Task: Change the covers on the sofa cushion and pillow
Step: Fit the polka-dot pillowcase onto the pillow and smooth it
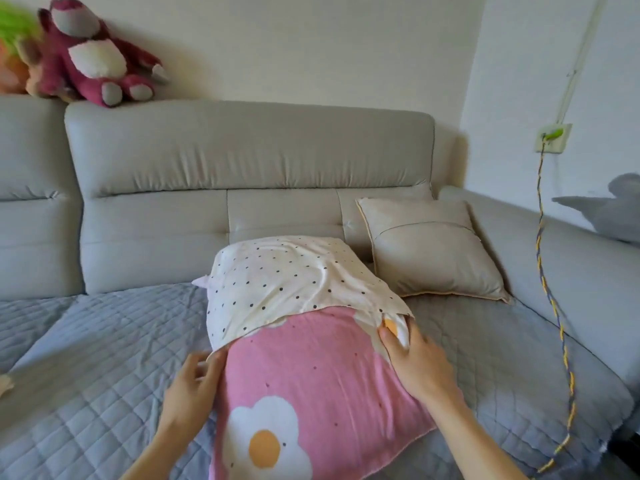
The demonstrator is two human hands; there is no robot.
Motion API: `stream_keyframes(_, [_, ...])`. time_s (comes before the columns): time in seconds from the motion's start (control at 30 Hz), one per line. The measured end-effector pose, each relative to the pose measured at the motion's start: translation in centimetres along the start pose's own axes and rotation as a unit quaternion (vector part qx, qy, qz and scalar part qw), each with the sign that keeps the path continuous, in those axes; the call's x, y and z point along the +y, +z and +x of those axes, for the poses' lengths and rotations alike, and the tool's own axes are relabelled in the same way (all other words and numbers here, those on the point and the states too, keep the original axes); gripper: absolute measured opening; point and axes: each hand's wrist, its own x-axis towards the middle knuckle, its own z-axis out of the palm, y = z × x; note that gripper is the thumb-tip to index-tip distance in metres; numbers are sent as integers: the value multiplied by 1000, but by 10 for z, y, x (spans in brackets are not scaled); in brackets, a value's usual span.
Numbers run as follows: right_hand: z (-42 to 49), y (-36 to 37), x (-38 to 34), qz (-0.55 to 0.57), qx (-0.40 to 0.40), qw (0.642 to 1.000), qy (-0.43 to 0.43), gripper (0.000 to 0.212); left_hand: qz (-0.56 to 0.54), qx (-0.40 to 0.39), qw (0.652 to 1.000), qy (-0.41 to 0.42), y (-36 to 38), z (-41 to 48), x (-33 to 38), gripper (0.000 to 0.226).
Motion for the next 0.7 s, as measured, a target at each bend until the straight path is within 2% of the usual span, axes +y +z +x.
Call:
stream_keyframes(0.07, [-11,-4,-18,-79,68,994,-26,60,12,16,1000,19,1,-11,1,40])
stream_keyframes(0.13, [-31,-6,-45,-82,126,980,-129,57,14,40,998,36,5,-23,6,44])
stream_keyframes(0.17, [-47,-4,-61,-78,126,972,-185,62,5,50,998,44,7,-26,6,47])
stream_keyframes(0.27, [-107,28,-92,-136,47,933,-329,87,-30,46,997,59,7,-28,8,47])
stream_keyframes(0.3, [-127,44,-96,-171,23,911,-374,91,-40,38,996,64,6,-25,7,48])
stream_keyframes(0.33, [-142,60,-95,-212,20,880,-424,87,-49,29,996,73,4,-21,7,48])
stream_keyframes(0.4, [-154,88,-83,-287,82,807,-510,55,-88,2,993,74,0,-17,12,47])
stream_keyframes(0.43, [-149,93,-79,-318,110,777,-532,50,-121,-17,990,65,-2,-17,16,45])
stream_keyframes(0.47, [-138,93,-78,-337,121,761,-541,53,-159,-42,985,57,-4,-19,20,43])
stream_keyframes(0.53, [-109,81,-80,-314,141,769,-538,63,-221,-104,968,52,-7,-24,32,42])
stream_keyframes(0.63, [-68,46,-109,-244,126,846,-457,86,-275,-169,943,80,-14,-28,63,45])
stream_keyframes(0.7, [-49,31,-133,-231,109,889,-379,83,-301,-203,926,106,-16,-40,92,46])
